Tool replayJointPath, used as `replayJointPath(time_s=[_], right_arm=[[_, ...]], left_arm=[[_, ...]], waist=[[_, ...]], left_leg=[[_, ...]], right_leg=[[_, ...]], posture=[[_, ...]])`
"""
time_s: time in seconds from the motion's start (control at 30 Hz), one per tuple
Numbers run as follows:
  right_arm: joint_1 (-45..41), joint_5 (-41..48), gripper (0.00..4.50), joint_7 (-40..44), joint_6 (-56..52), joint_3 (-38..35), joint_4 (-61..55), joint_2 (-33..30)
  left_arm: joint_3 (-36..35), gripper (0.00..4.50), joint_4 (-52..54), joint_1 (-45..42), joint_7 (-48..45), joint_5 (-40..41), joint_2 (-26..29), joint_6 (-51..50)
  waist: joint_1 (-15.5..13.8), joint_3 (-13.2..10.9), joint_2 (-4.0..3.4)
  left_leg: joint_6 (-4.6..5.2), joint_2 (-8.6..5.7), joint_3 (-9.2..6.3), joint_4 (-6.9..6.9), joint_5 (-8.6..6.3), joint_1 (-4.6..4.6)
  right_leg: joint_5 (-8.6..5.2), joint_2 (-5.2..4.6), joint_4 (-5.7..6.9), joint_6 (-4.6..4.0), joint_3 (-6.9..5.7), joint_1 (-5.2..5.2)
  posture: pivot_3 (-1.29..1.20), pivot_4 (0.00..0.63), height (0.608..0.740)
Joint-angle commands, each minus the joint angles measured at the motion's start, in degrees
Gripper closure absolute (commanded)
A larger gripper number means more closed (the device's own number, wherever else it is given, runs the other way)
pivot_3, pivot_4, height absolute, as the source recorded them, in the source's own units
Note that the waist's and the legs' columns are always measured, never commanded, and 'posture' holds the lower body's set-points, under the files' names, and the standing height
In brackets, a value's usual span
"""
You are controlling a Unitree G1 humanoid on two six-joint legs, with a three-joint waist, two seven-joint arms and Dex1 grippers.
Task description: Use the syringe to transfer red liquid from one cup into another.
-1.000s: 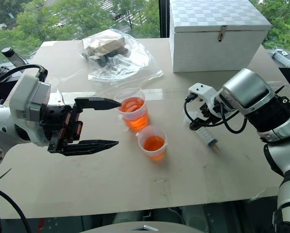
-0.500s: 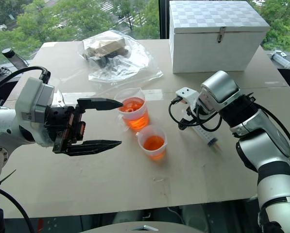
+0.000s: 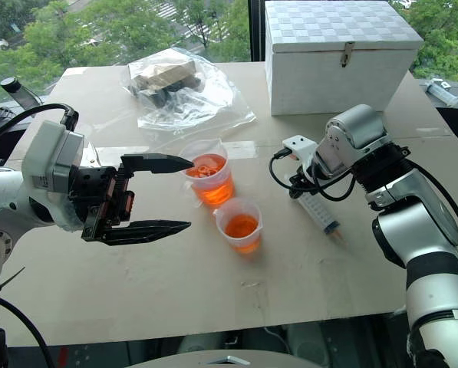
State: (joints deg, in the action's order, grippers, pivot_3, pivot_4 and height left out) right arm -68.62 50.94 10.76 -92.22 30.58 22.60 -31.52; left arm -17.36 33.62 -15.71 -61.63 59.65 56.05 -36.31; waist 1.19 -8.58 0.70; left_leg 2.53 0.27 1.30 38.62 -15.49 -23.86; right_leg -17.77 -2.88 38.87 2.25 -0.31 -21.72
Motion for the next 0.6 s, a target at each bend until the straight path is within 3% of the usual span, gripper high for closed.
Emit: replayJointPath(time_s=[0.03,0.17,0.37,0.6], right_arm=[[-0.59,5.41,3.0,-3.85,-0.28,-2.54,-0.55,-1.86],[-4.3,7.72,3.0,-5.51,-0.28,-8.45,0.2,-2.64],[-16.4,2.92,3.0,1.32,0.02,-20.45,0.38,-3.76],[-13.84,0.8,3.0,5.57,14.52,-31.46,-10.15,6.75]], left_arm=[[-0.11,0.0,-0.16,-1.27,-0.86,-0.83,0.64,0.73],[-1.83,0.0,-1.27,-2.15,0.11,0.23,0.88,-0.4],[-9.54,0.0,-5.89,-5.23,8.39,11.05,1.25,-6.04],[-8.95,0.0,-19.79,-18.78,10.54,7.72,1.44,-4.04]], waist=[[-0.03,0.0,0.0],[-0.16,-0.07,-0.01],[-0.17,-0.22,-0.05],[-0.09,-0.13,0.17]], left_leg=[[0.0,0.0,0.0,0.0,0.0,0.0],[0.0,0.0,0.0,0.0,0.0,-0.01],[0.0,0.02,0.01,-0.15,0.0,-0.08],[0.0,0.03,0.05,-0.14,0.0,-0.05]], right_leg=[[0.0,0.0,0.0,0.0,0.0,0.0],[0.0,0.01,-0.01,0.0,-0.01,0.0],[0.0,0.06,-0.01,0.0,0.03,-0.12],[0.0,0.09,0.0,0.01,0.0,-0.04]], posture=[[0.0,0.15,0.74],[0.0,0.15,0.74],[0.0,0.15,0.74],[0.0,0.15,0.74]])
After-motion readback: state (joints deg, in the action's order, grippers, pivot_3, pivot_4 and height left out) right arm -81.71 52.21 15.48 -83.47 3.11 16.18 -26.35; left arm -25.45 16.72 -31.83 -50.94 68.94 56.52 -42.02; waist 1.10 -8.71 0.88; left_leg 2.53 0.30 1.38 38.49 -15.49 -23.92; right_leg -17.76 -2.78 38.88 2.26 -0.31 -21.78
